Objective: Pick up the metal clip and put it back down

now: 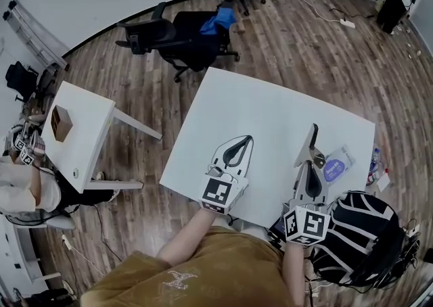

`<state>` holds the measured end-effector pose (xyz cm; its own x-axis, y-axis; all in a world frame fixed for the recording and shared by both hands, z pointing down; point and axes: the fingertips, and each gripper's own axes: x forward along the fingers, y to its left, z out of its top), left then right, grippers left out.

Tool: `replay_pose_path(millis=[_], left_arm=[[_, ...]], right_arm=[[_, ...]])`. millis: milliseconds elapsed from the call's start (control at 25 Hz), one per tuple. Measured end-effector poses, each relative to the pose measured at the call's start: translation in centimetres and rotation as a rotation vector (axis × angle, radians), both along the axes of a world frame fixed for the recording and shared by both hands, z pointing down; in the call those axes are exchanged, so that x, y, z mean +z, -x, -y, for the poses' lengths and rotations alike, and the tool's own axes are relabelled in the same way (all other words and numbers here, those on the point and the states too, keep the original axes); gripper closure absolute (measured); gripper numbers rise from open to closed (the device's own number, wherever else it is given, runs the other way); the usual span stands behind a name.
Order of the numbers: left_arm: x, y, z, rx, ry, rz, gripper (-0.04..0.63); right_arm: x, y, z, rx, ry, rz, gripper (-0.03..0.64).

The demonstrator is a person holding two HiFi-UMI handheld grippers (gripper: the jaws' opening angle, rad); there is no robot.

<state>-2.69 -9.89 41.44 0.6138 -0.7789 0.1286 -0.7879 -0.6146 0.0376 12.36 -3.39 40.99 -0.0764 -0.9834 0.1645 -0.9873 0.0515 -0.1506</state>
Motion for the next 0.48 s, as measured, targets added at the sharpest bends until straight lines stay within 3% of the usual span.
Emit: replay_pose_path(millis=[480], left_arm=[[-0.6, -0.4, -0.2, 0.017, -0.009, 0.0, 0.597]], right_arm=[[-2.0, -0.2, -0.6, 0.017, -0.052, -0.082, 0.607]])
